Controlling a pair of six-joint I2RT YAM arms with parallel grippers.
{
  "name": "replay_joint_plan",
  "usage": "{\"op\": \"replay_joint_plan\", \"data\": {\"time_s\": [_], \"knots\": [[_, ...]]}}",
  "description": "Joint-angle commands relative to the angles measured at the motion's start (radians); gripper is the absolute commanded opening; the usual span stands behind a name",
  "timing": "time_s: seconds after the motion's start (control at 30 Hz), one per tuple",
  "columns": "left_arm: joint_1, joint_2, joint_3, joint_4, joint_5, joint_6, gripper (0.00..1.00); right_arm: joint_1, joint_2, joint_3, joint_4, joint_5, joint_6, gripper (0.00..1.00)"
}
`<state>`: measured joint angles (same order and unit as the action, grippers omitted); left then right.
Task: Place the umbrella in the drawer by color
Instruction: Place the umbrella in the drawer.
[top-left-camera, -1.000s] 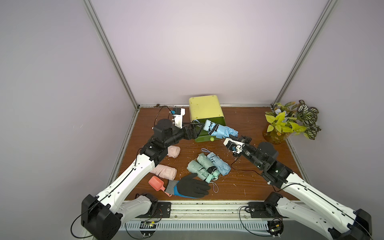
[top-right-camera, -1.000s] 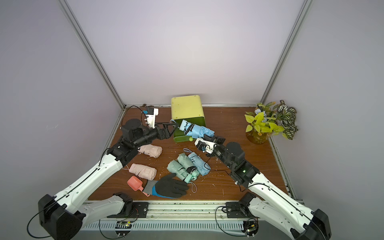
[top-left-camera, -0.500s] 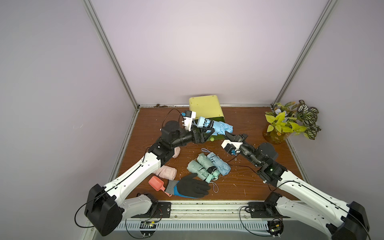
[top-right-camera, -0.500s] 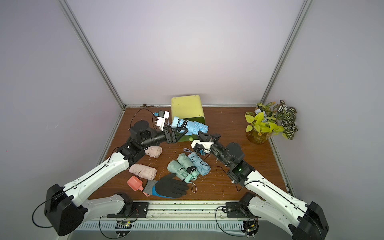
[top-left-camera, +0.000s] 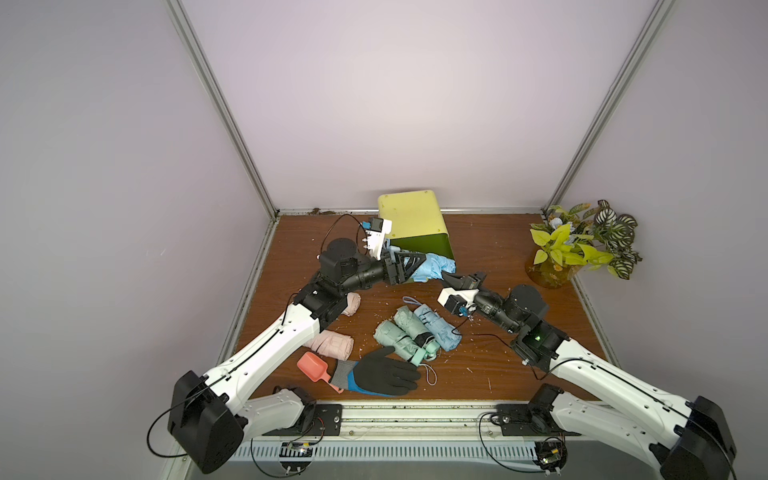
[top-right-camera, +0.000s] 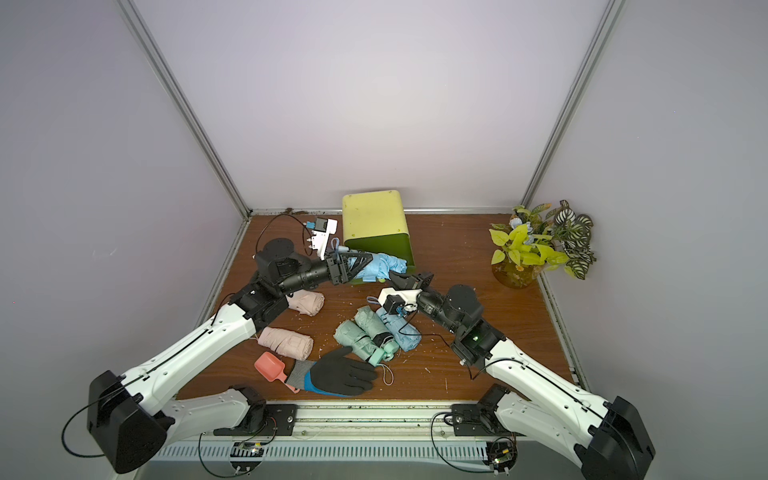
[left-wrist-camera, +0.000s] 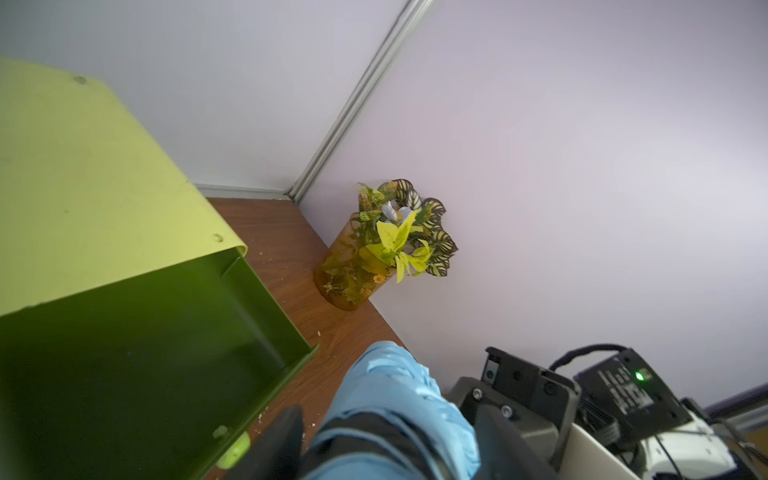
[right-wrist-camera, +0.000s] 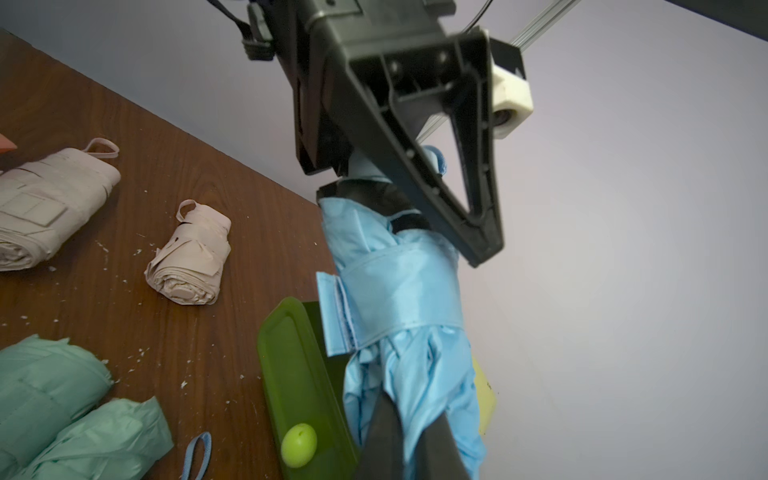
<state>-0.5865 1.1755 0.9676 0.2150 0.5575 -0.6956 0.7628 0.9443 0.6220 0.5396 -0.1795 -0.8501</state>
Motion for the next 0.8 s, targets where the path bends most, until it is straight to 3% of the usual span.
{"op": "replay_joint_plan", "data": {"time_s": [0.0, 0.13, 0.17, 0.23, 0.27, 0.47, 0.67, 0.77], "knots": [[-0.012, -0.005, 0.023, 0.038, 0.043, 0.017, 0.45, 0.010, -0.010, 0.018, 0.119, -0.014, 0.023, 0.00], [-0.012, 0.011, 0.031, 0.040, 0.065, 0.014, 0.24, 0.009, -0.006, 0.025, 0.122, 0.044, 0.034, 0.00], [-0.012, 0.013, 0.032, 0.037, 0.061, 0.017, 0.20, 0.009, -0.007, 0.023, 0.126, 0.057, 0.037, 0.08], [-0.012, 0.012, 0.039, 0.034, 0.030, 0.030, 0.07, 0.009, -0.016, 0.017, 0.141, 0.084, 0.062, 0.36], [-0.012, 0.013, 0.045, 0.034, 0.008, 0.036, 0.00, 0.009, -0.022, 0.016, 0.143, 0.097, 0.081, 0.44], [-0.010, 0.036, 0.151, -0.017, -0.226, 0.150, 0.00, 0.009, -0.114, -0.010, 0.115, 0.249, 0.302, 0.79], [-0.012, 0.065, 0.183, 0.009, -0.443, 0.217, 0.00, 0.008, -0.225, 0.003, -0.030, 0.339, 0.547, 0.84], [-0.012, 0.102, 0.194, -0.029, -0.432, 0.216, 0.00, 0.008, -0.250, 0.047, -0.141, 0.472, 0.657, 0.85]]}}
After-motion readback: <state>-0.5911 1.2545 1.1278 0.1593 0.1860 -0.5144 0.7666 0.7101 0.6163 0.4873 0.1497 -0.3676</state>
